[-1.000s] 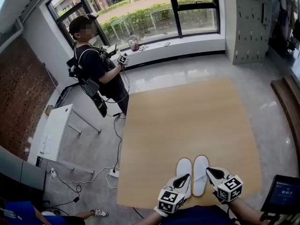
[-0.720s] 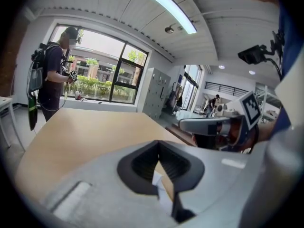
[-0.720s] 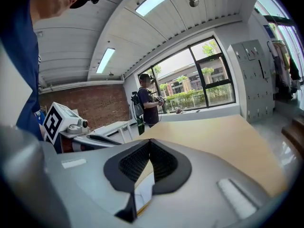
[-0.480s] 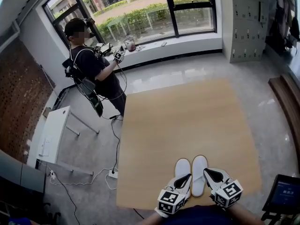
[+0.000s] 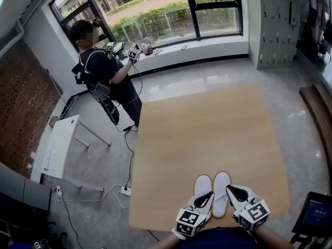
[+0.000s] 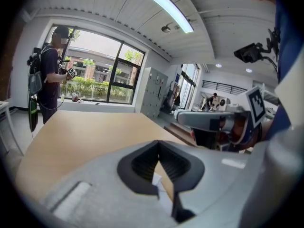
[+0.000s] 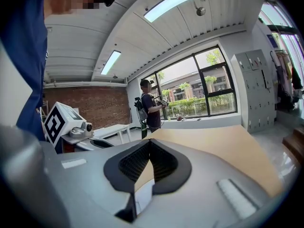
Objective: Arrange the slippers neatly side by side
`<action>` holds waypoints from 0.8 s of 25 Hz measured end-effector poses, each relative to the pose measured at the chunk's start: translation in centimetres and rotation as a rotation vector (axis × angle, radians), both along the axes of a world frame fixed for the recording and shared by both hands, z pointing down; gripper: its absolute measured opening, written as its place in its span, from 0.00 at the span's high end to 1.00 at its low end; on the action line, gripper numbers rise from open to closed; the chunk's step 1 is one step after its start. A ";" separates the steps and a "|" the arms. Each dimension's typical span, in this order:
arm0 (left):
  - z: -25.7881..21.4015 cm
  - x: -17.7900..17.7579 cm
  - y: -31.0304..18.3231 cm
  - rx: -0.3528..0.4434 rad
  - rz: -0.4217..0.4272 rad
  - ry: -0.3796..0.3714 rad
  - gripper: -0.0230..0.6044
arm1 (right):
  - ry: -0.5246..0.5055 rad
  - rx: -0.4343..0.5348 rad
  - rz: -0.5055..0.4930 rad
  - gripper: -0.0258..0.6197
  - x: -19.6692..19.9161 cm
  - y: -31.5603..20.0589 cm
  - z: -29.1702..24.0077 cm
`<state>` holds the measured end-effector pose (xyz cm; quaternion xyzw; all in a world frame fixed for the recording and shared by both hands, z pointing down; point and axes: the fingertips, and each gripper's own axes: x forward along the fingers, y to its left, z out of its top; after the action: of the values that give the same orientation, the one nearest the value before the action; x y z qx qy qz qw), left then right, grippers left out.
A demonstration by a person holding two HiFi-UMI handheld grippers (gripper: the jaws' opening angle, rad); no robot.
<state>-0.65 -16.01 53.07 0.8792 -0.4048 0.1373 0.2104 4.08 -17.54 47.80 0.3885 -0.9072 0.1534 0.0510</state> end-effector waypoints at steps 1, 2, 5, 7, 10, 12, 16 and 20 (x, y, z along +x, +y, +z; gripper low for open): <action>0.1 -0.1 -0.1 -0.003 -0.002 0.000 0.96 | 0.002 0.003 -0.001 0.95 0.0 0.0 -0.1; 0.1 -0.2 -0.1 -0.010 -0.005 0.001 0.96 | 0.001 0.004 -0.002 0.95 0.0 -0.1 -0.1; 0.0 -0.2 -0.1 -0.027 -0.009 0.006 0.96 | 0.008 0.011 -0.002 0.95 0.0 -0.3 -0.6; 0.2 -0.3 -0.2 -0.025 -0.013 0.002 0.96 | 0.010 0.020 -0.011 0.95 0.0 -0.1 -0.7; -0.2 0.1 0.0 -0.040 -0.004 0.018 0.96 | 0.002 0.020 -0.010 0.95 -0.1 -0.1 -0.6; 0.0 -0.1 -0.1 -0.036 -0.007 0.012 0.96 | 0.002 0.027 -0.001 0.95 -0.1 -0.4 -1.1; -0.1 0.0 -0.1 -0.057 -0.008 0.025 0.96 | -0.001 0.012 -0.022 0.95 -0.3 0.0 -0.5; 0.0 0.2 -0.1 -0.071 -0.010 0.030 0.96 | 0.008 0.007 -0.022 0.95 -0.1 0.1 -0.3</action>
<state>-0.49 -16.10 53.03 0.8712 -0.4007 0.1373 0.2482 3.99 -17.46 47.49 0.3793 -0.9117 0.1481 0.0551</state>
